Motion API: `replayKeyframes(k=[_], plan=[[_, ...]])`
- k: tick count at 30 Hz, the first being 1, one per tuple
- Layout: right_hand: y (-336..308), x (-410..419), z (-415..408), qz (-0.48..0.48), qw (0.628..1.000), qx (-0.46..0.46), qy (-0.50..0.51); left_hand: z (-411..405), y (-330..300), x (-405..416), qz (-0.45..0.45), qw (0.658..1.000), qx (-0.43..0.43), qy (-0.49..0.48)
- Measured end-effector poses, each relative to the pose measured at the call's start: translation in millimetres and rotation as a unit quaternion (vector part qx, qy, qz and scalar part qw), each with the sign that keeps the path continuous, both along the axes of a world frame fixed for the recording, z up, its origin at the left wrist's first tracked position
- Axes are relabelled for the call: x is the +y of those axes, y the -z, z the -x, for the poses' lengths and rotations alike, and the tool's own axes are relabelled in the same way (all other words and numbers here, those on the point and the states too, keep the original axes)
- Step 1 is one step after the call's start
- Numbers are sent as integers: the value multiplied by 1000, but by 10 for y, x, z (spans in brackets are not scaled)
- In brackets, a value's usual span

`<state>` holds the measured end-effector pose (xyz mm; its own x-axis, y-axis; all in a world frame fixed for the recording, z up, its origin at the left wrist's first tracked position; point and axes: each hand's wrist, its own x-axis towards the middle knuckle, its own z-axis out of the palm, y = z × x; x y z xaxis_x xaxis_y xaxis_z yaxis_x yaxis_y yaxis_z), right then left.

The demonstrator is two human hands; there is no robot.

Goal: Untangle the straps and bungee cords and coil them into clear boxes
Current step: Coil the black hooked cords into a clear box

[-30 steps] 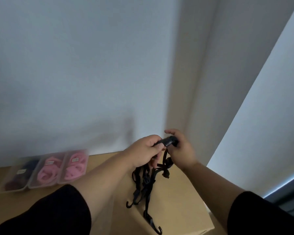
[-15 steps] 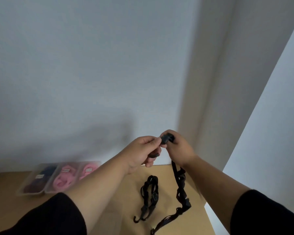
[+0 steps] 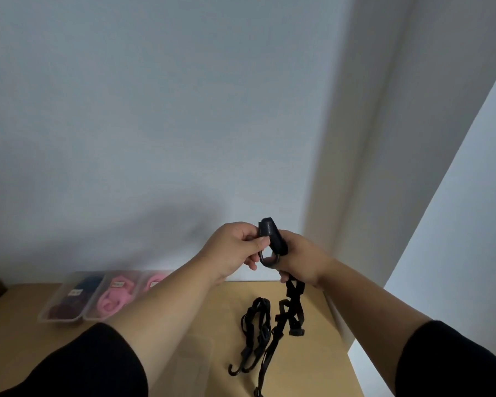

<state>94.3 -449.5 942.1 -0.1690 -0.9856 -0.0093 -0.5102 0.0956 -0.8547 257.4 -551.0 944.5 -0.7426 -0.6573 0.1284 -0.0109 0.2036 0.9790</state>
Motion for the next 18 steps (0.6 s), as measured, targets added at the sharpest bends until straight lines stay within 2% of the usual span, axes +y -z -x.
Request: replayKeyframes(k=[3,8,12,18], plan=[[28,46,71,-35,999,-31,-8,-21,29,-110,49,997,-43,-39],[32,-9,6,-31,997,-52,45,47,97,-108,111,983,-107,-100],[105,-61,-132,-9,990,-10,139,155,145,-54,114,979,-82,-148],[219,-73,-286,14,977,-141,156,286,169,41,34,983,-15,-181]])
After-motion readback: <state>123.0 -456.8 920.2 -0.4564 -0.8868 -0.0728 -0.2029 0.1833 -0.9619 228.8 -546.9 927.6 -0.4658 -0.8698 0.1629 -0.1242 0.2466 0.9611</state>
